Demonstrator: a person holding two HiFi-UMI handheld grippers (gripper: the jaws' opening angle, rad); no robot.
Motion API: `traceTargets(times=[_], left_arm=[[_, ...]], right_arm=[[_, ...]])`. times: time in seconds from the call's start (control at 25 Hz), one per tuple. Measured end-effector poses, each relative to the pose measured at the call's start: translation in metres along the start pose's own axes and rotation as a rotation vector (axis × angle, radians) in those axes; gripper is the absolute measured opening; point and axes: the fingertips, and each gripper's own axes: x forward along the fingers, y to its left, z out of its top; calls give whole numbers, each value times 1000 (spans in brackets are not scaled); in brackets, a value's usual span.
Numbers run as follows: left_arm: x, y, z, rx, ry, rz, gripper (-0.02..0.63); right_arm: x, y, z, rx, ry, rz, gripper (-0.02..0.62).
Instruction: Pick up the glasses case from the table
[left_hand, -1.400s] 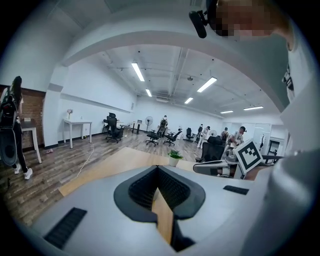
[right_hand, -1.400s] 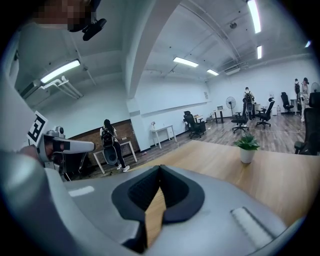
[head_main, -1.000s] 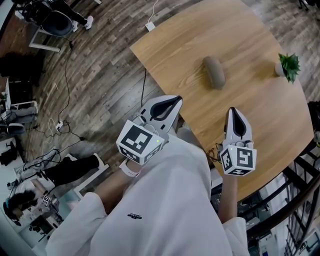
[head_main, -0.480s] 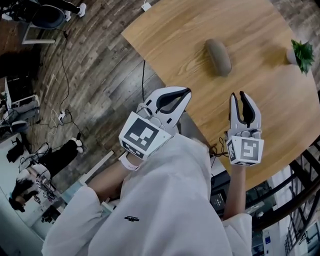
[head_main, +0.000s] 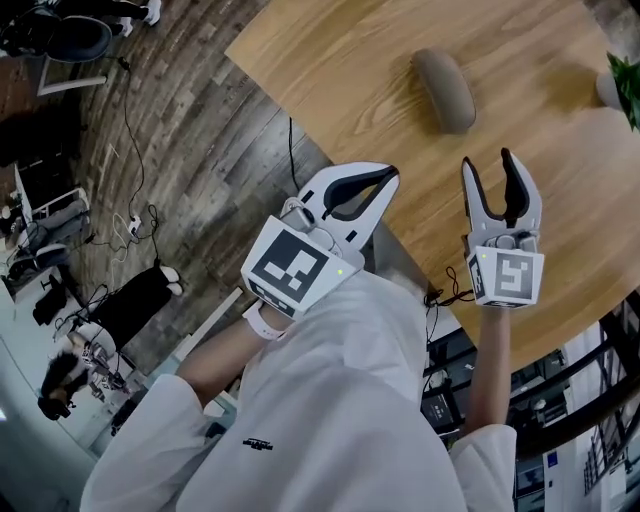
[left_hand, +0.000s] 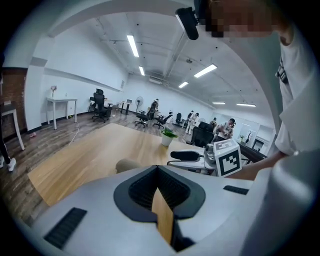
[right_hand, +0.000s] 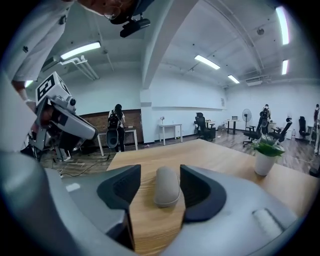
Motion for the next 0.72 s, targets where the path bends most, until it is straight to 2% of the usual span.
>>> traceTargets(times=[0.2,0.32,0.48,0.72], left_arm=[[9,4,-6,-20,10,0,3],[15,6,-12,-38,19,-1,4],[21,14,-19,-48,19,0,4],[24,21,-27,-58,33,-4,3]], right_arm=[[10,-5,-26,-20,31,-1,312],[17,-4,-47,-22,59,24,377],[36,-2,-53,-50,61,43,439],[56,-3,-65,-57,88,48,457]])
